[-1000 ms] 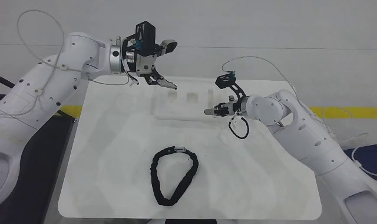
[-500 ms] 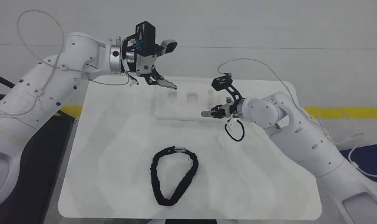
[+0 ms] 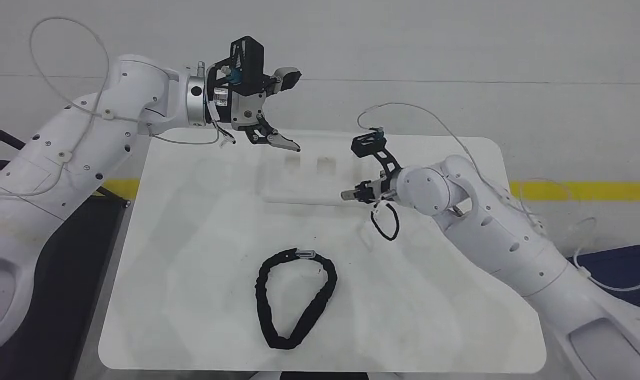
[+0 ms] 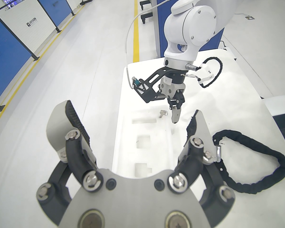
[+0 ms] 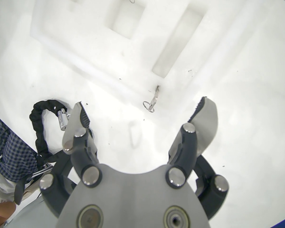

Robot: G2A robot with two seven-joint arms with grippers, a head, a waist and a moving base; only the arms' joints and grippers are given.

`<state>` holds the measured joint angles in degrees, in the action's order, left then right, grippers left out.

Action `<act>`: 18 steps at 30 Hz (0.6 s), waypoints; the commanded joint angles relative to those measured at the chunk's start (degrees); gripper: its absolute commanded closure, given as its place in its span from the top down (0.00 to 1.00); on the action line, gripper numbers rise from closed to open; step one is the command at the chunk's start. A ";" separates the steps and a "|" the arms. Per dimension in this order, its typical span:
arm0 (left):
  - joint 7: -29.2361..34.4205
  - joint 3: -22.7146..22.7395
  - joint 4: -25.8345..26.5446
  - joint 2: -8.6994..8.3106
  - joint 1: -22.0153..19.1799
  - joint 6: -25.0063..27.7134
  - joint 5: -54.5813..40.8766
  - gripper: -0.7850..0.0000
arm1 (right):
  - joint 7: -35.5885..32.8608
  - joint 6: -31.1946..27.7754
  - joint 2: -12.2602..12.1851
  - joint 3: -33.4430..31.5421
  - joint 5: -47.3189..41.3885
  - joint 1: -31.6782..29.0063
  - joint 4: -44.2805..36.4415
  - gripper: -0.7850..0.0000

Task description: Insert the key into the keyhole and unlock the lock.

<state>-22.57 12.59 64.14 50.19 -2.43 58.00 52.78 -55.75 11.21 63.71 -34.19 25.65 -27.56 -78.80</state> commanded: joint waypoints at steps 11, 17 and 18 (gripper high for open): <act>0.00 0.00 0.00 0.00 0.00 0.00 0.00 1.00 | -2.28 1.55 1.73 0.39 1.32 0.62 2.43 0.43; 0.00 0.00 0.00 0.00 0.00 0.00 0.00 1.00 | -2.37 1.77 2.65 0.32 1.39 0.87 4.15 0.38; 0.00 0.00 0.00 0.00 0.00 0.00 0.00 1.00 | -2.41 1.94 2.80 0.29 1.30 0.86 4.44 0.36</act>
<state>-22.57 12.59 64.14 50.19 -2.43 58.00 52.78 -58.14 13.02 66.40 -33.88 27.02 -26.70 -74.59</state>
